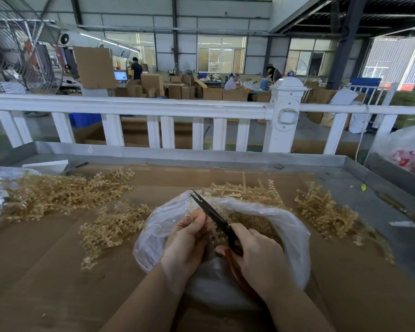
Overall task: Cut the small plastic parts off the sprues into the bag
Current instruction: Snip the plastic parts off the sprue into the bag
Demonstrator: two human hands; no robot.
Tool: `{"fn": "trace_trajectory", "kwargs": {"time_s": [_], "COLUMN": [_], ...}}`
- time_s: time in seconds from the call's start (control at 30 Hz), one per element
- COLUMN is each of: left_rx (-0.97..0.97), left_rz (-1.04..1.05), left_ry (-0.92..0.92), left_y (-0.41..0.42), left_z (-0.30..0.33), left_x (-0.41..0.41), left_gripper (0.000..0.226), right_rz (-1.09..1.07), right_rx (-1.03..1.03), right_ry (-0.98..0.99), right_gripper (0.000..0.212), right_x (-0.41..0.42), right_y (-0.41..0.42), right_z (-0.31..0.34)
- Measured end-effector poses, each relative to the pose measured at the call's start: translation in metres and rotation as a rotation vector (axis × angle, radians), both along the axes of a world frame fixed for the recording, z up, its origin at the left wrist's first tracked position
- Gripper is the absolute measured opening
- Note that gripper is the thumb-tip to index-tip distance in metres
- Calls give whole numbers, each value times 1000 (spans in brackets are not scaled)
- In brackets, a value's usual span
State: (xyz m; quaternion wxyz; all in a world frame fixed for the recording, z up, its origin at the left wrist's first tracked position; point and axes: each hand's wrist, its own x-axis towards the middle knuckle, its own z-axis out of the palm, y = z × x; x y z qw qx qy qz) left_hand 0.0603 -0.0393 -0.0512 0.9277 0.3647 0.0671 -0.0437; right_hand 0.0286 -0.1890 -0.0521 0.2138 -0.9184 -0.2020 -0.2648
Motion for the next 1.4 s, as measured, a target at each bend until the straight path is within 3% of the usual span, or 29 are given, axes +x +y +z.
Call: {"fn": "trace_trajectory", "kwargs": {"time_s": [0.3,0.43,0.57,0.67,0.8,0.93,1.13,1.4], "left_rx": [46,146,12,79,4,41,53,6], "left_rz": [51,106,8,40,61,43,-57,156], "left_ry": [27,14,74,46,38,-87,-123,-40], "left_y": [-5,-8,-2,-1,-4,-4,0,-5], "left_z": [3,0,3,2,4,4,5,6], "left_x": [-3,-1,0,2,-3,-7,-8,-9], "left_gripper": [7,20,28,23,16,13,34,21], "right_rz": [-46,-75,-65,-79,-105,-111,-141,-138], "right_rx": [-33,-6,-5,7,8,25,68,141], "right_ry": [-21,-72,-66,-45,-41,-38,-23,-42], "right_gripper": [51,44,46,46,45,44,42,45], "right_x": [-1,-3,-4,-3,-2,-2,0,1], "right_y": [1,0,1,1,1,2,0,-2], "right_z": [1,2,2,1,1,0,-2,-3]}}
